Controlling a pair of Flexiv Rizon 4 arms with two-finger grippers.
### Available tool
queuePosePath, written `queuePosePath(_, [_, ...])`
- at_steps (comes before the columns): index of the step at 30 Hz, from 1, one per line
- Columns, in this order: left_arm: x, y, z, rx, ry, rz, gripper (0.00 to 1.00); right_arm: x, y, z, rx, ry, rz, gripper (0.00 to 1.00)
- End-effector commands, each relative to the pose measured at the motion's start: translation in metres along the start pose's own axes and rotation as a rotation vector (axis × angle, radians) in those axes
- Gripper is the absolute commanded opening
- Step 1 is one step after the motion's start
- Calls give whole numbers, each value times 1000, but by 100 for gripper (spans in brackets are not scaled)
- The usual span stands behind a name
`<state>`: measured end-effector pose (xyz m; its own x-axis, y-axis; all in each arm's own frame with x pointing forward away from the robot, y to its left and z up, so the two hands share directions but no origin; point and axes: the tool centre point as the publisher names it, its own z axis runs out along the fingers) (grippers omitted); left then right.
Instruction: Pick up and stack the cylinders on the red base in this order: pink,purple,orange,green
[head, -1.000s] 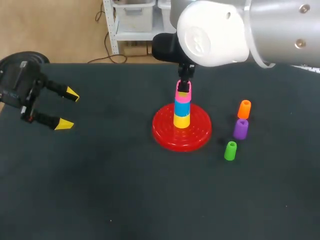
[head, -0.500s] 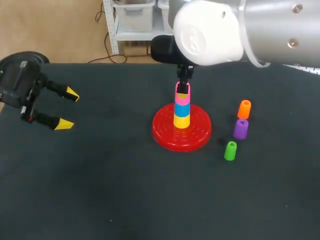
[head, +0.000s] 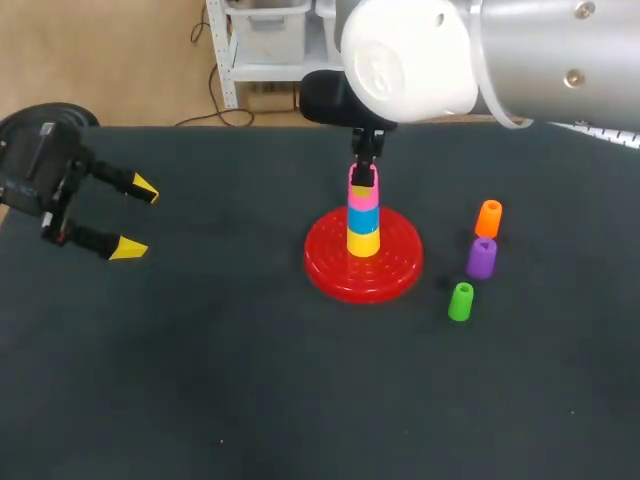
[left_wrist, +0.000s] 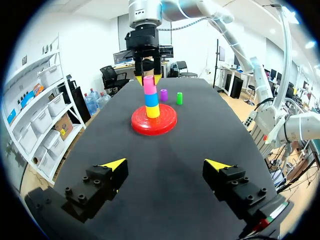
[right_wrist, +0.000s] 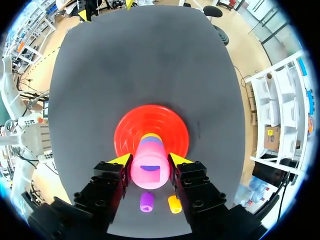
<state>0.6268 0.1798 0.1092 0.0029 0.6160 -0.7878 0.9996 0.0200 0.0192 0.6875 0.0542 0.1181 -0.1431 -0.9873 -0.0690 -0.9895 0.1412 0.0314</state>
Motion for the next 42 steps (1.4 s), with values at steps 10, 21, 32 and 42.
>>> queuePosePath(10, [1, -1, 0, -4, -2, 3, 100, 14, 16, -28, 131, -64, 39, 100])
queuePosePath(21, [1, -1, 0, -4, -2, 3, 100, 69, 35, -46, 186, -65, 143, 100])
queuePosePath(32, [1, -1, 0, -4, -2, 3, 100, 106, 63, -18, 144, -41, 202, 100])
queuePosePath(42, [1, -1, 0, -4, -2, 3, 100, 145, 40, -9, 112, -24, 283, 100])
